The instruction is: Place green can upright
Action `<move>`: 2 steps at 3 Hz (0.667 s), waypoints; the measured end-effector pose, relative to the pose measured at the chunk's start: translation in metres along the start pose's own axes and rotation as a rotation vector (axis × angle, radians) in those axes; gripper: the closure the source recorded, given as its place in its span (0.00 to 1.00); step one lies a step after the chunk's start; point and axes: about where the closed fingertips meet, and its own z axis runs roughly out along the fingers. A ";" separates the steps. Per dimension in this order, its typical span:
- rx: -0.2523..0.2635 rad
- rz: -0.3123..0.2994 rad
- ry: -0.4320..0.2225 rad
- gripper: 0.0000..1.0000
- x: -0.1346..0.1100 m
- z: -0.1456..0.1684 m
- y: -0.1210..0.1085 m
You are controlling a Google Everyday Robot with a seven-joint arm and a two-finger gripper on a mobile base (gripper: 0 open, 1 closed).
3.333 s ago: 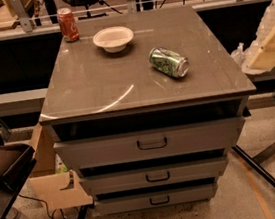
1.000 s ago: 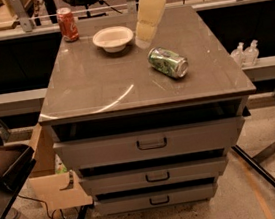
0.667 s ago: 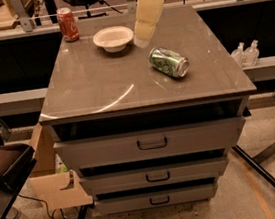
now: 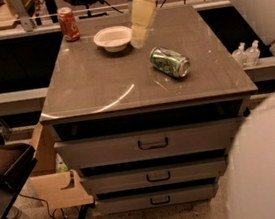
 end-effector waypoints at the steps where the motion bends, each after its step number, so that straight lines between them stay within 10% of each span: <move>1: -0.004 0.052 0.038 0.00 -0.005 0.029 -0.020; 2: -0.016 0.111 0.101 0.00 0.004 0.062 -0.032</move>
Offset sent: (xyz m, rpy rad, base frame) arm 0.0132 -0.0453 -0.0703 -0.1571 0.3069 -0.2124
